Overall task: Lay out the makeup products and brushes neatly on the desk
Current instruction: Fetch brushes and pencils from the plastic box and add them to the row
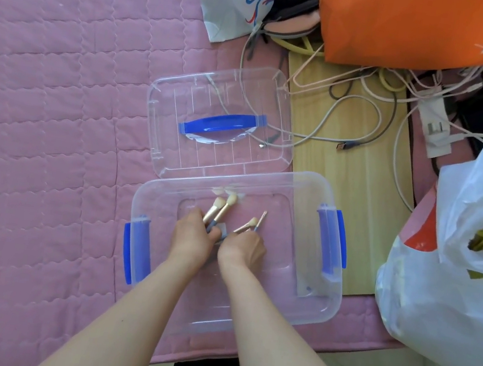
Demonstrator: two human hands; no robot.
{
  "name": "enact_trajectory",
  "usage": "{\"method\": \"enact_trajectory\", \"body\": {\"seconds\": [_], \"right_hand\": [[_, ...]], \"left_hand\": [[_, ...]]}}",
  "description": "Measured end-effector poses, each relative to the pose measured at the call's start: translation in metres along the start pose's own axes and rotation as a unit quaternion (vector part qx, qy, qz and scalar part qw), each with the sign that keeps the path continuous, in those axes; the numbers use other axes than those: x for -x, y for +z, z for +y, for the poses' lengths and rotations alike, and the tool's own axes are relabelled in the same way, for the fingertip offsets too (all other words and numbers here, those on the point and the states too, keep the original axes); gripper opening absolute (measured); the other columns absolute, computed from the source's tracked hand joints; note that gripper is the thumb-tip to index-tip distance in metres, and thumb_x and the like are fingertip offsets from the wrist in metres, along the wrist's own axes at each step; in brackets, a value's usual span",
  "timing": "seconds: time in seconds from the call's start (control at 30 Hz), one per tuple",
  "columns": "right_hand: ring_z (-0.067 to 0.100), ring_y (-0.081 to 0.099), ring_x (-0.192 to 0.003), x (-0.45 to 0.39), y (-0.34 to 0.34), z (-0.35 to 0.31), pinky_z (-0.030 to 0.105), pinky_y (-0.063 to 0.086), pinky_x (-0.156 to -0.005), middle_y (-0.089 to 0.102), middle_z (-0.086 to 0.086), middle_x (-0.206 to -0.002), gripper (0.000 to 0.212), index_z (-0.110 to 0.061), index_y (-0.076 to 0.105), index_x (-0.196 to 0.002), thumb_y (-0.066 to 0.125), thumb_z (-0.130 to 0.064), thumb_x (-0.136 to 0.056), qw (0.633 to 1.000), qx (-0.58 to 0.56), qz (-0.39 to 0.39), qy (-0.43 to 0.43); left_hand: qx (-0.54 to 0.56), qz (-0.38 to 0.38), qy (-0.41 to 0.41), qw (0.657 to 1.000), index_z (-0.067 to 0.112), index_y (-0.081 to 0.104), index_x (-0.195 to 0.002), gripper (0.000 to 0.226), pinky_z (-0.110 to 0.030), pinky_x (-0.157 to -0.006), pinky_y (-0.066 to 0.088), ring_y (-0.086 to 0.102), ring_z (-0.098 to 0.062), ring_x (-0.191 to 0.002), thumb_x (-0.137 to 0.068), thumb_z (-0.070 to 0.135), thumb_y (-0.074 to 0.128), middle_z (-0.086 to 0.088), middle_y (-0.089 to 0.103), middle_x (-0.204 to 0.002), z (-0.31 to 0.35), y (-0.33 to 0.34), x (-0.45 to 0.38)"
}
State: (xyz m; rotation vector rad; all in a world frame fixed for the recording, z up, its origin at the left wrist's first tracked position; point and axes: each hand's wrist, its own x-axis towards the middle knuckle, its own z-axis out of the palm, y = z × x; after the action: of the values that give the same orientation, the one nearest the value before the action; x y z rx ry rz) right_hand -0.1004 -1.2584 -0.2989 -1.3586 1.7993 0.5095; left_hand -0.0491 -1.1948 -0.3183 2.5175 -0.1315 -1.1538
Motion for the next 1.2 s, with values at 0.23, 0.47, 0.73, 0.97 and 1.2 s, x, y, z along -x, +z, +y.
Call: {"method": "enact_trajectory", "body": {"seconds": [0.23,0.47,0.73,0.97,1.2], "right_hand": [[0.043,0.053,-0.11,-0.008,0.001,0.003,0.039,0.043,-0.085,0.051,0.031,-0.125,0.038,0.002,0.034,-0.115,0.034,-0.033,-0.101,0.988,-0.145,0.022,0.042],[0.039,0.054,-0.113,0.0,0.008,0.0,0.034,0.042,-0.085,0.05,0.026,-0.128,0.037,0.007,0.032,-0.124,0.038,-0.021,-0.099,0.992,-0.118,-0.012,0.043],[0.033,0.06,-0.109,-0.003,0.018,0.0,0.033,0.045,-0.077,0.06,0.018,-0.12,0.03,0.003,0.046,-0.117,0.05,-0.019,-0.097,0.999,-0.012,0.028,0.012],[0.035,0.058,-0.113,-0.013,0.007,0.006,0.034,0.044,-0.084,0.062,0.021,-0.119,0.034,0.004,0.058,-0.115,0.048,-0.02,-0.095,1.0,-0.008,-0.003,-0.021],[0.029,0.054,-0.055,0.003,-0.026,0.004,0.032,0.044,-0.045,0.051,0.01,-0.071,0.022,-0.006,0.049,-0.081,0.04,-0.024,-0.09,0.982,-0.154,-0.109,-0.017]], "left_hand": [[0.012,-0.018,0.028,0.999,0.01,0.042,-0.085,0.012,-0.033,-0.058,0.029,0.044,-0.028,-0.071,-0.088,0.015,0.052,-0.008,0.05,-0.076,0.0,-0.006,0.008],[0.029,-0.038,0.01,0.999,0.009,0.04,-0.087,0.009,-0.033,-0.06,0.029,0.046,-0.029,-0.075,-0.096,0.011,0.041,-0.011,0.052,-0.082,-0.005,-0.007,0.005],[0.061,-0.05,-0.01,0.997,0.011,0.044,-0.083,0.012,-0.032,-0.059,0.033,0.049,-0.027,-0.076,-0.094,0.007,0.039,-0.01,0.056,-0.083,-0.007,-0.004,0.005],[0.08,-0.066,-0.034,0.994,0.007,0.052,-0.091,0.012,-0.037,-0.073,0.048,0.057,-0.034,-0.085,-0.09,0.007,0.04,-0.015,0.063,-0.092,-0.007,-0.003,0.012],[0.13,-0.07,-0.019,0.989,0.011,0.051,-0.083,0.011,-0.035,-0.062,0.042,0.063,-0.038,-0.087,-0.089,0.009,0.042,-0.015,0.064,-0.09,0.005,-0.012,0.039]]}}
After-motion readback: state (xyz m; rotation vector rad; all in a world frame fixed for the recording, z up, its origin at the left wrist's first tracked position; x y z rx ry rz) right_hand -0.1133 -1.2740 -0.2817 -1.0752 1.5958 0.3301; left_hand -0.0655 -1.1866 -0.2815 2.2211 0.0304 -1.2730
